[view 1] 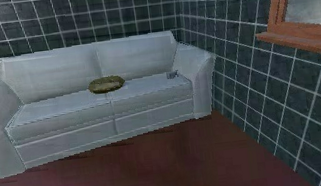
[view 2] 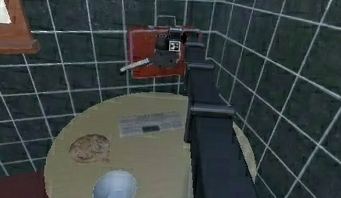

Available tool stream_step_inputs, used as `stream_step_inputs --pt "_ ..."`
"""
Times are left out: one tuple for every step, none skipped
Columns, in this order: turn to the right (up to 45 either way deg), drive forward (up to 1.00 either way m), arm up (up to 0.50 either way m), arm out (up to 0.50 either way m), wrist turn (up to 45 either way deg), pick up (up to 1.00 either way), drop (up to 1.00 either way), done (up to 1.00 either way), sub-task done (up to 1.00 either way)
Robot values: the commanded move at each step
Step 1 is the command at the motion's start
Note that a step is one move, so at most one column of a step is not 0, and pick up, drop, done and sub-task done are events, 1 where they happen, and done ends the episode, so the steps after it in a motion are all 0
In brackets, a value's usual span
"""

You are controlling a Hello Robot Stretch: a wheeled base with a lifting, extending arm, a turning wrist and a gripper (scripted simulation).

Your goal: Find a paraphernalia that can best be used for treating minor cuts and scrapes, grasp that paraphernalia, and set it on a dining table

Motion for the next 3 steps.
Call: stream_step_inputs --pt "0.0 0.0 0.0 0.0 36.0 0.0 0.0 0.0 0.0" --pt "0.0 0.0 -0.08 0.0 0.0 0.0 0.0 0.0 0.0" --pt "0.0 0.0 -0.32 0.0 0.0 0.0 0.0 0.0 0.0"
